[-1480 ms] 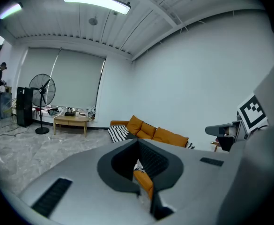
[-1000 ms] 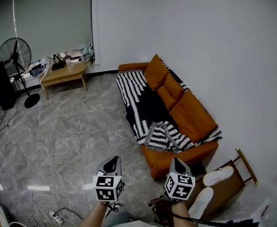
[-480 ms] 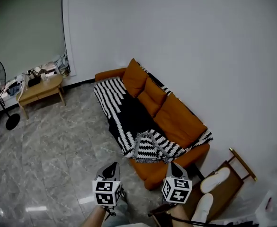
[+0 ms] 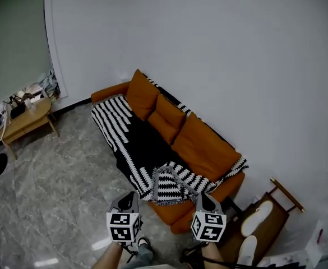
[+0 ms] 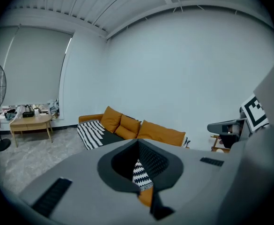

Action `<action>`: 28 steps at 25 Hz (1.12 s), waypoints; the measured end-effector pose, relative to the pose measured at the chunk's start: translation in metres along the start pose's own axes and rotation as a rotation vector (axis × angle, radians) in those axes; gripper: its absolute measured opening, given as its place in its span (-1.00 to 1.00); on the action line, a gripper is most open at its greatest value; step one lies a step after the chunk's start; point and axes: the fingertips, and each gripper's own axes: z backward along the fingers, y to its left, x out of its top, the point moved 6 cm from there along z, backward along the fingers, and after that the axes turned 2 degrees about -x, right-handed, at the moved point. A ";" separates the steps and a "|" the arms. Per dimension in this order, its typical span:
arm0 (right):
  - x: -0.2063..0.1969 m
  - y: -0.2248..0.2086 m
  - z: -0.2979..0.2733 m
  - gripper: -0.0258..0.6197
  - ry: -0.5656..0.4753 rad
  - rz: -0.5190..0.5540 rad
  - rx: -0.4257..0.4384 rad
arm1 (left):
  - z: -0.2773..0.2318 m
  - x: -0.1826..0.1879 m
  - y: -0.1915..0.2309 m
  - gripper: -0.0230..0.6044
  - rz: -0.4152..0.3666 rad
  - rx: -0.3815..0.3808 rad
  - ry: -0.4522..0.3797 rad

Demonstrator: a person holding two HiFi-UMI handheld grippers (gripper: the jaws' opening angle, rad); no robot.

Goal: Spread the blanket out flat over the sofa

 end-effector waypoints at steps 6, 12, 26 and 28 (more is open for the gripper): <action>0.021 0.000 -0.052 -0.91 -0.003 -0.034 -0.077 | -0.063 0.028 0.029 -0.92 -0.027 -0.065 0.019; 0.029 -0.007 -0.087 -0.91 0.017 -0.067 -0.142 | -0.119 0.043 0.048 -0.92 -0.048 -0.115 0.053; 0.041 -0.048 -0.155 -0.91 0.050 -0.147 -0.167 | -0.203 0.047 0.033 -0.92 -0.039 -0.165 0.133; 0.047 -0.053 -0.164 -0.91 0.041 -0.146 -0.167 | -0.210 0.046 0.030 -0.92 -0.051 -0.171 0.143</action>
